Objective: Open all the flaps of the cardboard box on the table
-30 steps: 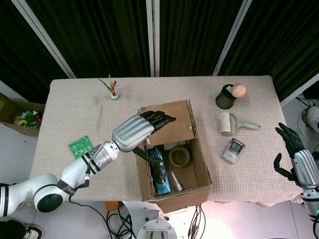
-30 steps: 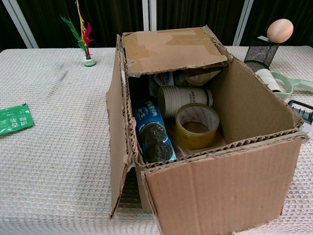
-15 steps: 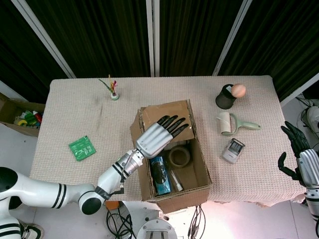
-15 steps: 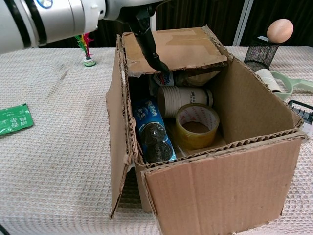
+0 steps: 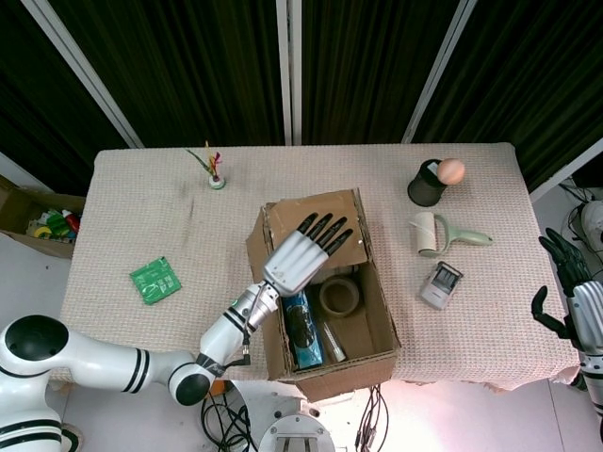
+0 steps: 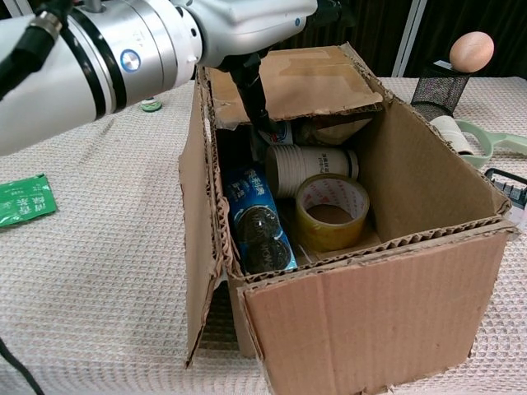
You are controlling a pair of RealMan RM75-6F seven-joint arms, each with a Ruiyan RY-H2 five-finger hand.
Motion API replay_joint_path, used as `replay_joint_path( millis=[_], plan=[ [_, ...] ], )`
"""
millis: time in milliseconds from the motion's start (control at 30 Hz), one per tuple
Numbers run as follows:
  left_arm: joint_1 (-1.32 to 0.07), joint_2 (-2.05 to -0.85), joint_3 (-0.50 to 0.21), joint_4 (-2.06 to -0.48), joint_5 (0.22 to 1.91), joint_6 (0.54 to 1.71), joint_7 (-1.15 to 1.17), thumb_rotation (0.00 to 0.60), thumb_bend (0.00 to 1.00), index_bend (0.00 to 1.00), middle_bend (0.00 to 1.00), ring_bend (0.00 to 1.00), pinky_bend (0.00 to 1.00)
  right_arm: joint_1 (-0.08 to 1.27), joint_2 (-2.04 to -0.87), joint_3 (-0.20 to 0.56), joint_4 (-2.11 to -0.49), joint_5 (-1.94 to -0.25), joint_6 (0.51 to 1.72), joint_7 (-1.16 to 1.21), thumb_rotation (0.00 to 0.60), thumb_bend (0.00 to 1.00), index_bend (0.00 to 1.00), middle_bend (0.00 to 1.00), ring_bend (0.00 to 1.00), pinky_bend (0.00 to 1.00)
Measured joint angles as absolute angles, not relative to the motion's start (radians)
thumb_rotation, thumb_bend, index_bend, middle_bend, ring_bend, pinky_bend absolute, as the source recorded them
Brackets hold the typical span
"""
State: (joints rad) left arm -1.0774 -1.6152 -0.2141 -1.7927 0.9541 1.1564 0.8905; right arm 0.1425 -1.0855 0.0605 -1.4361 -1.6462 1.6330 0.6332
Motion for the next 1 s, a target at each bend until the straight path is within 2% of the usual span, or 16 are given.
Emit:
replay_joint_path(
  millis=[200,400,600,800,1000],
  plan=[
    [-1.083,-1.653,-0.193,-1.732,0.971,1.175,0.932,0.600,0.07,0.00,0.00,0.03,0.14,0.142,-1.091,0.060,-1.426,-1.640,1.624,0.634,0.571,0.78,0.00,0.01,0.00,0.00],
    [-1.082,-1.689,-0.165,-1.673,1.041,1.209,0.975,0.600,0.25,0.00,0.00,0.03,0.14,0.141,-1.097,0.061,-1.416,-1.636,1.622,0.638,0.570,0.78,0.00,0.01,0.00,0.00],
    [-1.073,-1.714,-0.157,-1.627,1.111,1.247,1.001,0.600,0.35,0.00,0.00,0.03,0.14,0.139,-1.100,0.061,-1.407,-1.633,1.620,0.643,0.572,0.78,0.00,0.01,0.00,0.00],
    [-1.064,-1.705,-0.179,-1.630,1.152,1.271,0.998,0.600,0.35,0.00,0.00,0.03,0.14,0.140,-1.105,0.063,-1.395,-1.628,1.614,0.650,0.572,0.79,0.00,0.01,0.00,0.00],
    [-1.070,-1.683,-0.254,-1.610,1.184,1.293,0.986,0.600,0.36,0.00,0.00,0.03,0.14,0.141,-1.104,0.066,-1.398,-1.630,1.616,0.646,0.572,0.79,0.00,0.01,0.00,0.00]
  ],
)
